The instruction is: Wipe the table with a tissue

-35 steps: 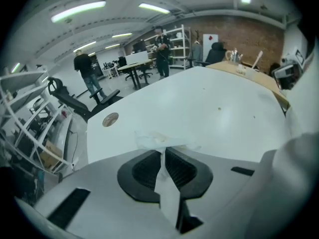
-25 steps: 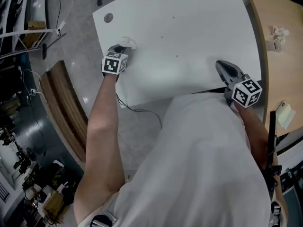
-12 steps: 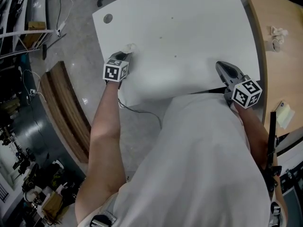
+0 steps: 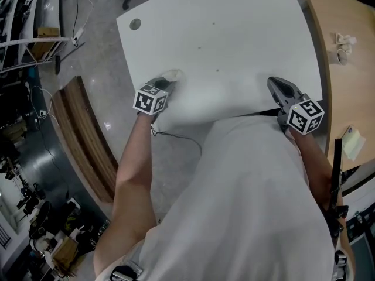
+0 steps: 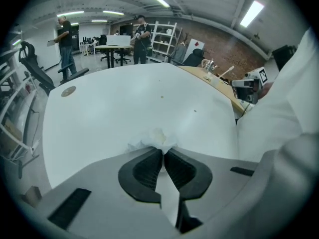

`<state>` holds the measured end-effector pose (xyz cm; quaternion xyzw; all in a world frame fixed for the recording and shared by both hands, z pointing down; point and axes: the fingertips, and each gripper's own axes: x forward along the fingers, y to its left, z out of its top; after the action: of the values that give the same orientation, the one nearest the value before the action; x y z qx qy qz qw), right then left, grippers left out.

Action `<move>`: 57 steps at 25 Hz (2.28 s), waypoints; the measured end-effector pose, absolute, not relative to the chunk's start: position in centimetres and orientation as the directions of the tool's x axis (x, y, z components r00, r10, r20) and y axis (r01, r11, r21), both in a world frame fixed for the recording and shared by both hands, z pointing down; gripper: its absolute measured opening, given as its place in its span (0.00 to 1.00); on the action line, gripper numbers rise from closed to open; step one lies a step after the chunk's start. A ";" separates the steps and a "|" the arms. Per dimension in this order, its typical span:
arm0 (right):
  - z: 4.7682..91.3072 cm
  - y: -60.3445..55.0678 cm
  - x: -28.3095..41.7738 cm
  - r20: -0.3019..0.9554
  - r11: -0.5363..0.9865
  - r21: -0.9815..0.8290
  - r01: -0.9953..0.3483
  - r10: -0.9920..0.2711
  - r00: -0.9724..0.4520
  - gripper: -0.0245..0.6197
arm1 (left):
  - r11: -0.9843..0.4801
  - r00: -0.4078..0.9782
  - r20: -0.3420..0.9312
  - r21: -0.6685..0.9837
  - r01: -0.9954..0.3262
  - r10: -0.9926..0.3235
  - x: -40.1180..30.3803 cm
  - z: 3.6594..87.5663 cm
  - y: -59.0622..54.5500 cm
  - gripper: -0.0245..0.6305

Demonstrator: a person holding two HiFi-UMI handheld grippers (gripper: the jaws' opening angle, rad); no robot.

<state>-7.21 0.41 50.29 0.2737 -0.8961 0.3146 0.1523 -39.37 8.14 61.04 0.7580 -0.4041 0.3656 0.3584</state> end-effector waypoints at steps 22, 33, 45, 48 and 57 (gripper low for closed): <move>50.4 0.7 -6.5 0.441 0.645 -0.482 -0.593 -0.406 -0.800 0.07 | -0.607 0.391 0.874 0.148 -0.780 -0.289 -36.3 61.1 9.3 0.32; 50.5 0.9 -6.0 0.433 0.641 -0.491 -0.590 -0.408 -0.804 0.07 | -0.569 0.270 0.909 0.046 -0.821 -0.316 -36.4 62.1 7.6 0.29; 50.3 0.4 -4.0 0.416 0.631 -0.503 -0.591 -0.422 -0.805 0.07 | -0.520 0.456 0.796 0.213 -0.827 -0.399 -32.1 58.7 7.1 0.14; 50.4 -0.1 -3.1 0.414 0.622 -0.508 -0.596 -0.430 -0.802 0.07 | -0.546 0.468 0.784 0.202 -0.813 -0.407 -30.1 58.2 6.1 0.14; 50.5 -1.5 -0.5 0.409 0.597 -0.529 -0.602 -0.442 -0.798 0.07 | -0.657 0.392 0.836 0.051 -0.752 -0.385 -26.0 58.5 2.7 0.14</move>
<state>-0.51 -1.50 50.52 0.2948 -0.8858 0.3382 0.1185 -25.97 2.74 58.51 0.8057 -0.3528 0.4236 0.2169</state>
